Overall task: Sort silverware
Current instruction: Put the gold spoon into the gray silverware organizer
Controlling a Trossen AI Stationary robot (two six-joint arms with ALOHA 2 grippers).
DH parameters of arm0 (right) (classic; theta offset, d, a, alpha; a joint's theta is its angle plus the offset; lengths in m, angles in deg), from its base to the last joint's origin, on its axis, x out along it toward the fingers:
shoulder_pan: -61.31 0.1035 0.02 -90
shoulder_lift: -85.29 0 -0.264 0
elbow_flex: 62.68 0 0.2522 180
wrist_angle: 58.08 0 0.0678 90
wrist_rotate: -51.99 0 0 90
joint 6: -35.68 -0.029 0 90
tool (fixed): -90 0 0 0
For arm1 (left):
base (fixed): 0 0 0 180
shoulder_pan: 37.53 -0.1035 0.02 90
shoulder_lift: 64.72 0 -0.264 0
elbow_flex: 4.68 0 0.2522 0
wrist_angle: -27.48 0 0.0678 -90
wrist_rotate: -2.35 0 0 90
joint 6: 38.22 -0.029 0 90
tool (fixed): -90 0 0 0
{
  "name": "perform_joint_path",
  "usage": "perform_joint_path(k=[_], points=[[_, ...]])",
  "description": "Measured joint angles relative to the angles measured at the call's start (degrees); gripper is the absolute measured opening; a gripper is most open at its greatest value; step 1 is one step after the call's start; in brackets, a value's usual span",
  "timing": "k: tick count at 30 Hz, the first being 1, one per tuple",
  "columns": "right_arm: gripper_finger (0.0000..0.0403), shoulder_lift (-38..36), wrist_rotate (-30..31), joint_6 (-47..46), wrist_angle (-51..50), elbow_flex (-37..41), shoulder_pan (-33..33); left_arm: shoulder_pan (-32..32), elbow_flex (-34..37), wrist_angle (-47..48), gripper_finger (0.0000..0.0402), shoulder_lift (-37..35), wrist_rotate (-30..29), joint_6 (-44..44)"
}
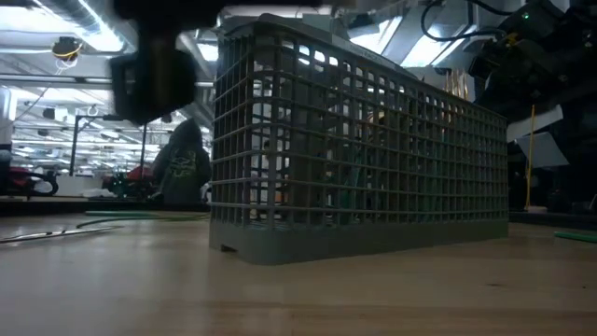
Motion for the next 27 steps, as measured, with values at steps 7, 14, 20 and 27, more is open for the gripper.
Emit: perform_joint_path(k=[7,14,20,27], points=[[0.0136,-0.9,0.0,-3.0,0.0,0.0,0.0,-1.8,0.0,-0.5,0.0000,-7.5,-0.1,-11.3],[0.0136,-5.1,0.5,-6.8,0.1,0.0,0.0,-3.2,0.0,8.0,0.0000,-19.6,-2.0,-20.7],[0.0136,-10.7,0.5,-10.5,0.3,0.0,0.0,-3.8,0.0,19.5,0.0000,-29.4,-10.0,-30.2],[0.0136,-16.8,-1.5,-19.8,0.1,-3.3,0.0,-6.6,-0.1,21.5,0.0000,-36.8,-11.7,-58.8]])
